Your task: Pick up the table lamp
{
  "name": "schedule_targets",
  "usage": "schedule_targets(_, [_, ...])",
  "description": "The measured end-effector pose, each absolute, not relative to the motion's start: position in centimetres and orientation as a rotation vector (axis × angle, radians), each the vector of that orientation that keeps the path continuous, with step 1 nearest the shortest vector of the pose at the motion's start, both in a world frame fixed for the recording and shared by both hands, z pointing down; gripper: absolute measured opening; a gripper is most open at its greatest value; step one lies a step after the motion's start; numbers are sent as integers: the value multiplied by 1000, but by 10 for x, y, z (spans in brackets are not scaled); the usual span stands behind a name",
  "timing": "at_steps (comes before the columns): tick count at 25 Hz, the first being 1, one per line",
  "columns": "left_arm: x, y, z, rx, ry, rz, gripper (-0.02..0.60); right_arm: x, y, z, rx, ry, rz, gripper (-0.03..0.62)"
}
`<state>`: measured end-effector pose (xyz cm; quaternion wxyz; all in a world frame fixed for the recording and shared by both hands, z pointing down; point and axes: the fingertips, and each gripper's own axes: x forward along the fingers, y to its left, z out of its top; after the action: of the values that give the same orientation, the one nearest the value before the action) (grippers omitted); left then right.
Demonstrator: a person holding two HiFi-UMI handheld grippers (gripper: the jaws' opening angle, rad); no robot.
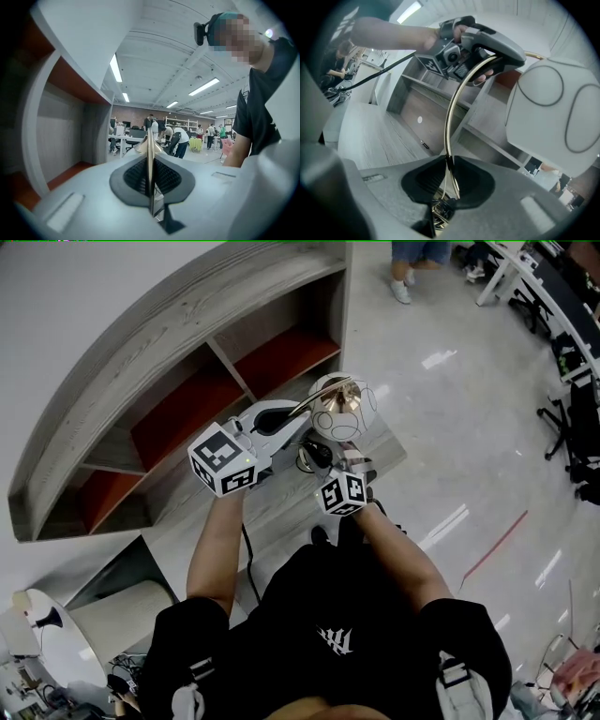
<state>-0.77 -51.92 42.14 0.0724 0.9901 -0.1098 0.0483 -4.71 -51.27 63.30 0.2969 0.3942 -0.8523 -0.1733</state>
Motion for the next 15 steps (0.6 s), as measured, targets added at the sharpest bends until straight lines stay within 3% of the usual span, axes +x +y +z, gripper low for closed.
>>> schedule_targets(15, [-5, -509, 340, 3074, -310, 58, 2, -45, -512, 554, 1057, -2277, -556, 57])
